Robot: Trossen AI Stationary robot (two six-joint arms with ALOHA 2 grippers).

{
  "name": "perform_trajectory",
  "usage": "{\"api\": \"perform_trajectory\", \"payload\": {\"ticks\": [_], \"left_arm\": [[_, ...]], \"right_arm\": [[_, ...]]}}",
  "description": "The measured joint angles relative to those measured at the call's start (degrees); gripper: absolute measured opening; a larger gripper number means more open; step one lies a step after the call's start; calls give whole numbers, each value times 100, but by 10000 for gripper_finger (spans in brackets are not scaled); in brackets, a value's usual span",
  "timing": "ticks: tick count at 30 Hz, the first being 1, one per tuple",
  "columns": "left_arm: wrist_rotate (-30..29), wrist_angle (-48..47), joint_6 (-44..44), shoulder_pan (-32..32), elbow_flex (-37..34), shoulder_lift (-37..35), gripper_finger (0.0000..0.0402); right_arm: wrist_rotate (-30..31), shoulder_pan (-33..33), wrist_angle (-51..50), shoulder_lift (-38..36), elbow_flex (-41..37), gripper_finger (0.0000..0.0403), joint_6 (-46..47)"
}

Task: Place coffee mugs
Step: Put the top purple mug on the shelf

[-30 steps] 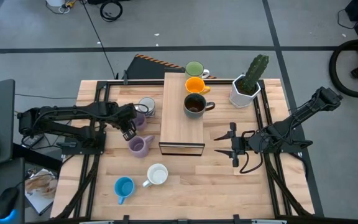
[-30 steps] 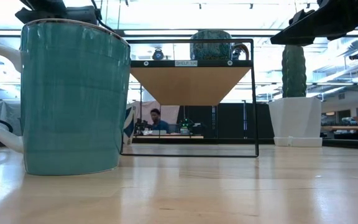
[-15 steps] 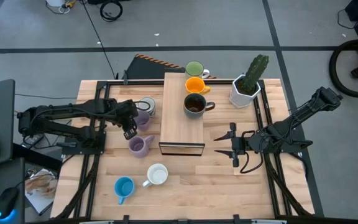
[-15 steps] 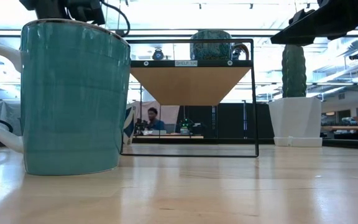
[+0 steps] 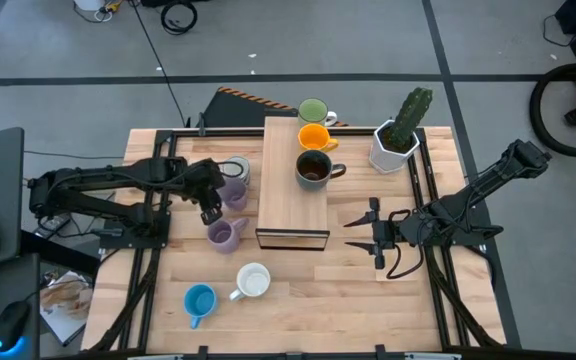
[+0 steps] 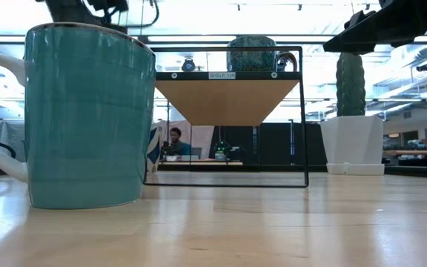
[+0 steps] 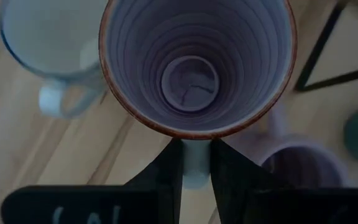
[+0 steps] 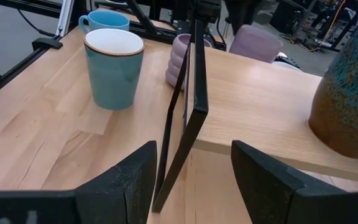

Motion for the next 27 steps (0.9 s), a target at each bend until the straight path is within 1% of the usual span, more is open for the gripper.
{"api": "perform_trajectory", "payload": {"ticks": [5,11,14,16,20,27], "left_arm": [[-38,-83,64,-101,522,0,65],[-442,-411,79,-232,1194,68,65],[-476,-662,81,-280,1482,180,65],[-460,-663,140,-278,1634,271,65],[-380,-419,275,-282,1859,570,65],[-305,-452,834,-414,2454,1287,65]], "right_arm": [[-1,0,-2,0,0,212,-2],[-1,0,0,0,0,212,-9],[1,0,9,0,0,212,-10],[1,0,36,0,0,212,-22],[-1,0,123,0,0,212,-100],[-1,0,153,0,0,212,-118]]}}
